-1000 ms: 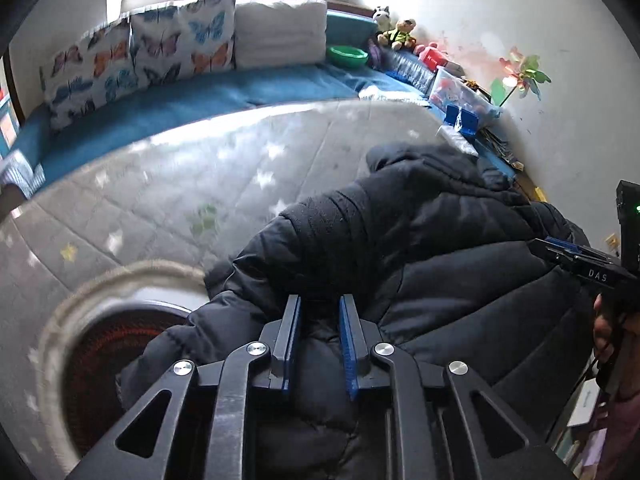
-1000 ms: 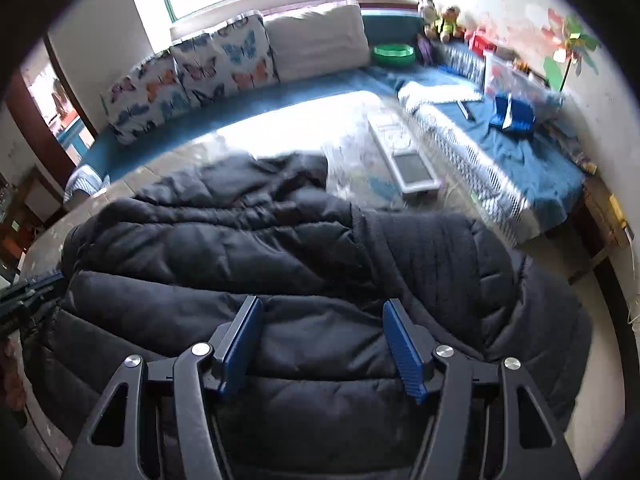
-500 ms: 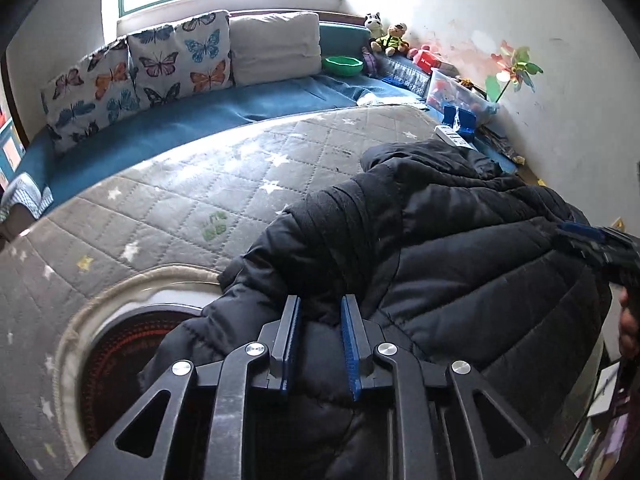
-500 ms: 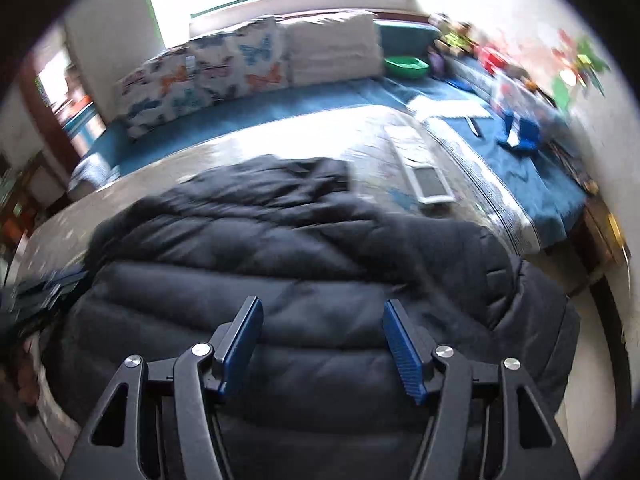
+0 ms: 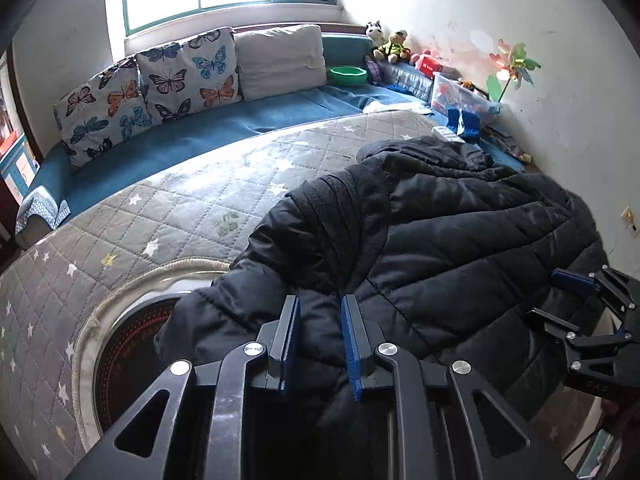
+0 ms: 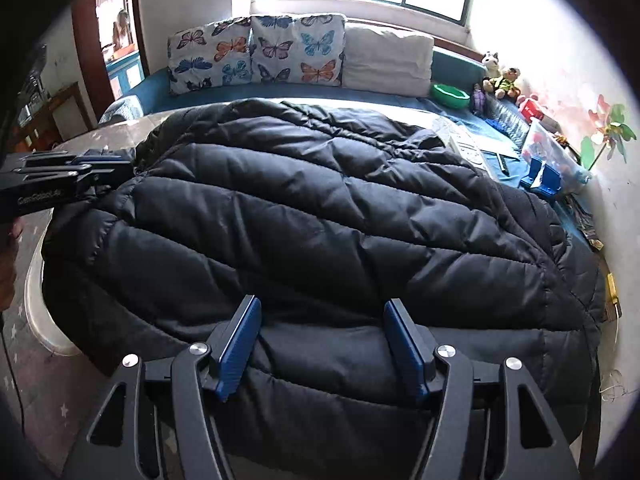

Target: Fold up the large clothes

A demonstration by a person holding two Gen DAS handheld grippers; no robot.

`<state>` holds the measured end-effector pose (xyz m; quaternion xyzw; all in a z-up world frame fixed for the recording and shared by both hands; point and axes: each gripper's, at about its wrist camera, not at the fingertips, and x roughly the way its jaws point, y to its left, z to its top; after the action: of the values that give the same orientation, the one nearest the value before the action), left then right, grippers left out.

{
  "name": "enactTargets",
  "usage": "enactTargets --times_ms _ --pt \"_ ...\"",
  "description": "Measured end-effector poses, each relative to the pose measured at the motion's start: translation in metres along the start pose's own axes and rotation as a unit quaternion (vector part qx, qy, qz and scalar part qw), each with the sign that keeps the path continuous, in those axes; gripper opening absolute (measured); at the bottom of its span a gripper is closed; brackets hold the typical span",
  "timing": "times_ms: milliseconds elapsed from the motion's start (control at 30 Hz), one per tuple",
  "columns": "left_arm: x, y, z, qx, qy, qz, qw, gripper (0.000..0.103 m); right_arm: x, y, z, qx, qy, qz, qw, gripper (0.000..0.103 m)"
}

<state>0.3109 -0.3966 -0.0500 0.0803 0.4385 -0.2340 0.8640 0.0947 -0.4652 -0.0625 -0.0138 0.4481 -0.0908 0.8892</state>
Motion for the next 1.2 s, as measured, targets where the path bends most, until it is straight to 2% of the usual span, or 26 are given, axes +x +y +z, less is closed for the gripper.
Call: enactTargets --times_ms 67,233,300,333,367,467,533,567,700,933,1033,1200 --pt "-0.008 0.0 -0.005 -0.001 0.002 0.008 1.0 0.024 -0.006 0.0 0.001 0.008 -0.005 -0.006 1.0 0.07" --pt "-0.044 -0.001 -0.027 -0.001 -0.02 0.012 0.9997 0.027 -0.025 0.003 -0.006 0.038 -0.02 -0.016 0.999 0.07" --pt "-0.057 -0.001 -0.038 0.0 -0.021 0.016 0.9996 0.04 -0.032 0.006 -0.009 0.047 -0.021 -0.019 0.999 0.07" --pt "-0.063 -0.001 -0.044 -0.001 -0.025 0.019 0.9995 0.054 -0.035 0.009 -0.011 0.049 -0.023 -0.019 0.998 0.07" --pt "-0.072 0.0 -0.051 -0.002 -0.033 0.024 0.9992 0.063 -0.039 0.012 -0.013 0.049 -0.024 -0.022 0.998 0.07" --pt "-0.094 0.004 -0.071 0.005 -0.051 0.038 0.998 0.072 -0.047 0.022 -0.02 0.047 -0.032 -0.034 0.998 0.07" --pt "-0.107 0.008 -0.084 -0.002 -0.052 0.046 0.9976 0.088 -0.053 0.029 -0.024 0.039 -0.035 -0.046 0.998 0.07" --pt "-0.115 0.011 -0.091 -0.006 -0.056 0.046 0.9973 0.091 -0.055 0.033 -0.027 0.038 -0.036 -0.052 0.997 0.07" --pt "-0.141 0.019 -0.115 -0.011 -0.07 0.052 0.9961 0.093 -0.069 0.051 -0.037 0.039 -0.047 -0.062 0.996 0.071" --pt "-0.172 0.021 -0.154 -0.012 -0.076 0.07 0.9946 0.094 -0.096 0.068 -0.051 0.07 -0.083 -0.071 0.992 0.083" --pt "-0.181 0.019 -0.167 -0.019 -0.075 0.062 0.9951 0.094 -0.104 0.073 -0.057 0.075 -0.096 -0.081 0.989 0.09" --pt "-0.19 0.015 -0.185 -0.027 -0.072 0.057 0.9954 0.094 -0.112 0.083 -0.068 0.076 -0.103 -0.09 0.988 0.091"
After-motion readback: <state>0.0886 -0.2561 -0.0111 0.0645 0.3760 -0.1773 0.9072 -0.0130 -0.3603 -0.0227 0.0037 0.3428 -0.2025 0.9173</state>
